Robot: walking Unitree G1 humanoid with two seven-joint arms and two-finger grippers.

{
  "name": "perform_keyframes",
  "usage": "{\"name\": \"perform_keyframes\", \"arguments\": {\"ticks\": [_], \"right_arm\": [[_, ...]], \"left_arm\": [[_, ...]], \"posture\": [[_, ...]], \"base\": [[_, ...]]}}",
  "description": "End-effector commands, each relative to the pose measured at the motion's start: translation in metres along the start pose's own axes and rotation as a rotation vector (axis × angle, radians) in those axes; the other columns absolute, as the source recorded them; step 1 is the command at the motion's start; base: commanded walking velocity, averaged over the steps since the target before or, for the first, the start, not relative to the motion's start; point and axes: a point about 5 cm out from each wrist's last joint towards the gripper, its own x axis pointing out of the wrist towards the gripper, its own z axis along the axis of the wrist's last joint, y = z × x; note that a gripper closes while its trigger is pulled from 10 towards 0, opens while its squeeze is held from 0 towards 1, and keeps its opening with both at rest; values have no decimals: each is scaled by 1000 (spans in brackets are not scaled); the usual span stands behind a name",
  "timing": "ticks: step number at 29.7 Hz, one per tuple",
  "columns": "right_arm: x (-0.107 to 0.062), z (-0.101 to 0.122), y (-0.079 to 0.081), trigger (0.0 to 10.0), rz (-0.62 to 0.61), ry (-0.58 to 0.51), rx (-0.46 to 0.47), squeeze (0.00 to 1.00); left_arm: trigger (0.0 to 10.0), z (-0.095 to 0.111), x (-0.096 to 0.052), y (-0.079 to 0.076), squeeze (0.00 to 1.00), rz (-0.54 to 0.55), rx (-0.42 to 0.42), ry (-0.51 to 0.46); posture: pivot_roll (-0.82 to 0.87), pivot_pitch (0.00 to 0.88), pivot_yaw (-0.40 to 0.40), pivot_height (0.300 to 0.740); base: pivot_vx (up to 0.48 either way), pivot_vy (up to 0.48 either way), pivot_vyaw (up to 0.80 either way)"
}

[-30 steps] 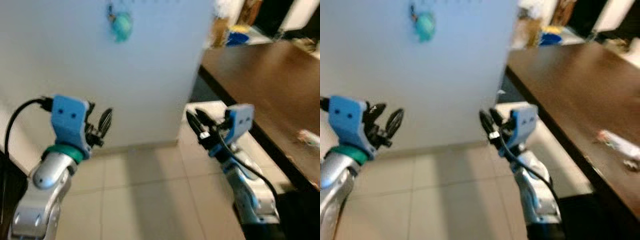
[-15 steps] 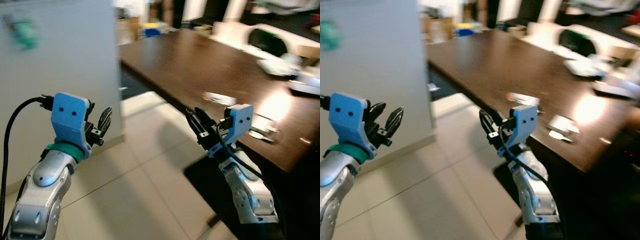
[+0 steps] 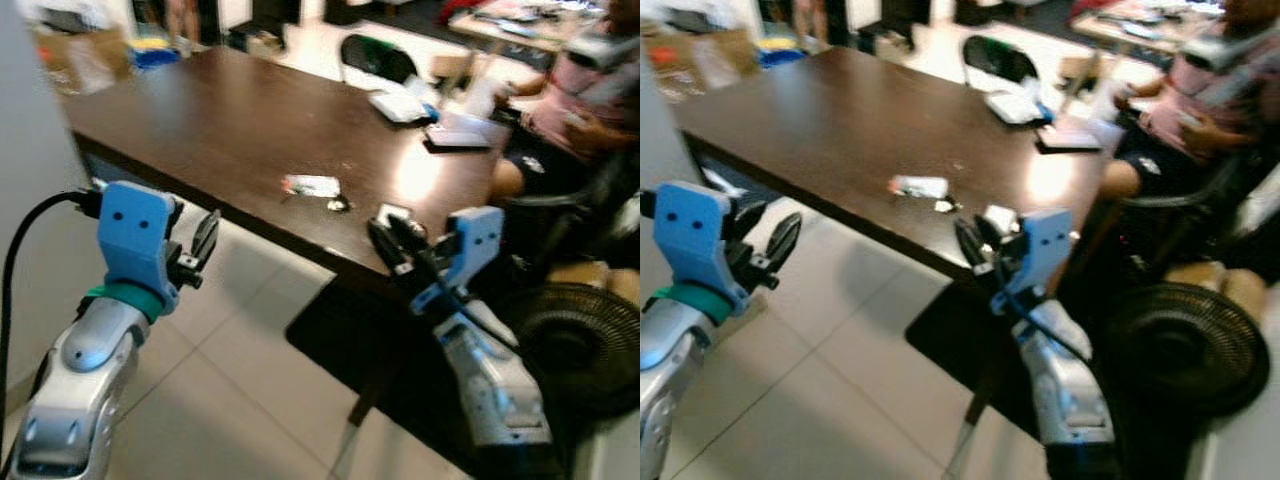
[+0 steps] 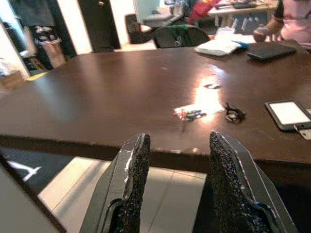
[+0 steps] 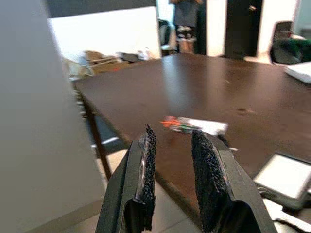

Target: Hang keys on a hook

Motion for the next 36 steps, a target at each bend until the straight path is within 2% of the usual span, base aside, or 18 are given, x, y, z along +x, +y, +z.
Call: {"name": "perform_keyframes", "arguments": {"ticks": [1,19,20,22,26,36], "right_arm": [[-2,1,-3,10000,-11,-5,-6,0],[-2,1,-3,10000,-10,-5,-17,0],[-2,1,-3,10000,-9,-4,-18,0],[-2,1,-3,10000,-9,-4,-18,0],[-2,1,-3,10000,-8,-4,-21,0],[-2,1,-3,10000,-9,-4,-23,0]], "left_arm": [[10000,1,-1,-1,0,-6,5,-7],[10000,0,-1,-2,0,-12,6,-4],[10000,-3,-3,-6,0,-76,5,21],[10000,-3,-3,-6,0,-76,5,21],[10000,-9,-13,-23,0,-281,54,51],[10000,-11,-15,-29,0,-324,59,55]], "posture": [[58,103,64,740],[58,108,65,740],[58,109,65,740],[58,109,65,740],[56,112,65,740],[55,113,67,740]], "base": [[454,0,-575],[453,0,0],[0,0,0],[0,0,0],[0,0,0],[0,0,0]]}}
